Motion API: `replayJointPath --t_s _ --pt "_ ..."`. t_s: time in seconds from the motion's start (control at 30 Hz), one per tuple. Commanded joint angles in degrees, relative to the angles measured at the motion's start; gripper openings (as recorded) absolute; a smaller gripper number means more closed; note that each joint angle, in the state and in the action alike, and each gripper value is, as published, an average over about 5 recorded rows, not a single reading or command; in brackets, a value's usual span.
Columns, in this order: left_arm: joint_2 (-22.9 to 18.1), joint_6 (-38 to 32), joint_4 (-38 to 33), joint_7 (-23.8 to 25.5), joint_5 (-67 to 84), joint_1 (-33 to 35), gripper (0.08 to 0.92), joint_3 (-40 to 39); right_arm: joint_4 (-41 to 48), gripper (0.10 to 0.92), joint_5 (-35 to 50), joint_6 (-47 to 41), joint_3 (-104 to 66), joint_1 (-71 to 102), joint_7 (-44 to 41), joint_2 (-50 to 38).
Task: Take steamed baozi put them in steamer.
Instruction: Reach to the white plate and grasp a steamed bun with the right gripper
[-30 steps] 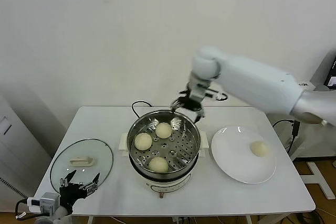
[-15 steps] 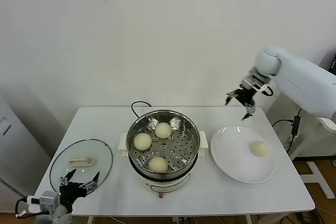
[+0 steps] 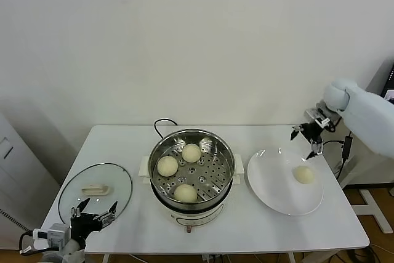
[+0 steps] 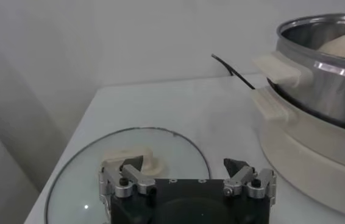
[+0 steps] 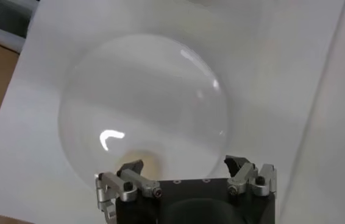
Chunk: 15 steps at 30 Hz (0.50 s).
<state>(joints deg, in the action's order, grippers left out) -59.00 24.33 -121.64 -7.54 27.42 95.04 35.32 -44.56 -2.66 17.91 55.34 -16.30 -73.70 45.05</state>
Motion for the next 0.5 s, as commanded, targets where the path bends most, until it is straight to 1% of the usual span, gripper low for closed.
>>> replayJointPath --t_s 0.03,0.27,0.5 --pt "0.18 0.1 0.27 0.01 0.07 -0.3 0.823 -0.13 4.35 0.823 -4.89 -0.68 -5.31 8.14 2.98 -0.28" --pt "0.14 0.25 0.41 -0.01 0.11 -0.55 0.823 -0.22 7.92 0.823 -9.27 0.12 -9.59 10.63 4.15 2.06" --pt "0.1 0.25 0.57 -0.01 0.1 -0.52 0.823 -0.17 10.32 0.823 -11.82 0.29 -12.0 12.08 4.88 3.71"
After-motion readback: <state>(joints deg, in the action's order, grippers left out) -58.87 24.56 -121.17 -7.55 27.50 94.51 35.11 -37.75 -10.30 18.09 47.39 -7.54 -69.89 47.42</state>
